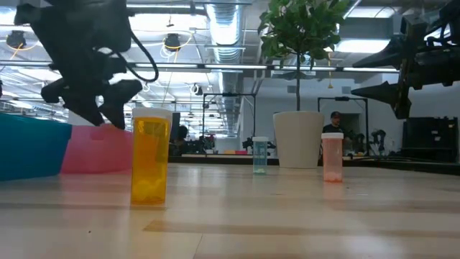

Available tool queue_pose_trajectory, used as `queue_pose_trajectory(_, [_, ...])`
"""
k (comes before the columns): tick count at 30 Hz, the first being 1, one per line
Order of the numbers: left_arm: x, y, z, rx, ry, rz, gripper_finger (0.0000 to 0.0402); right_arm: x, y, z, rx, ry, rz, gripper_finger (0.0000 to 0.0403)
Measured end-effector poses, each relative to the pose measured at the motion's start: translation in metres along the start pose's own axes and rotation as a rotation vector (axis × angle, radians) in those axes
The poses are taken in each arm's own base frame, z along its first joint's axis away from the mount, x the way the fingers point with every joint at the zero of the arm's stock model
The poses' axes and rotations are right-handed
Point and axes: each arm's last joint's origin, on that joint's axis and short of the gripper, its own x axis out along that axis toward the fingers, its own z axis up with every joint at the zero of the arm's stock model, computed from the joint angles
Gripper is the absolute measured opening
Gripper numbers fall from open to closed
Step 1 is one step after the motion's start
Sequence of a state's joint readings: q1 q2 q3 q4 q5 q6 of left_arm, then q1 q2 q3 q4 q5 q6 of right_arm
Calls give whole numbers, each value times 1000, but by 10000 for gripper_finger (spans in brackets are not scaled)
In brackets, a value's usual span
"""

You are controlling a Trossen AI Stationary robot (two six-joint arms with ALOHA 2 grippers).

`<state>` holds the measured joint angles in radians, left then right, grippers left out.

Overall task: Pick and place medicine bottles into bin by pill shape (circle, oval)
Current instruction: Put the orange capsule bottle into the red bin

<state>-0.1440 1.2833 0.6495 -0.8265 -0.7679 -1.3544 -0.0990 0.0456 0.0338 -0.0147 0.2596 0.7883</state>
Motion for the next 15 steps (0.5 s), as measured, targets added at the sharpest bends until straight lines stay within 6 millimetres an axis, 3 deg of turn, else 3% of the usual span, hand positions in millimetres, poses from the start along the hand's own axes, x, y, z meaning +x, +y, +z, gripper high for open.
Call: queue_pose_trajectory(15, [13,-6,-8,62,18,62,218,0,0,0,0,0,0,276])
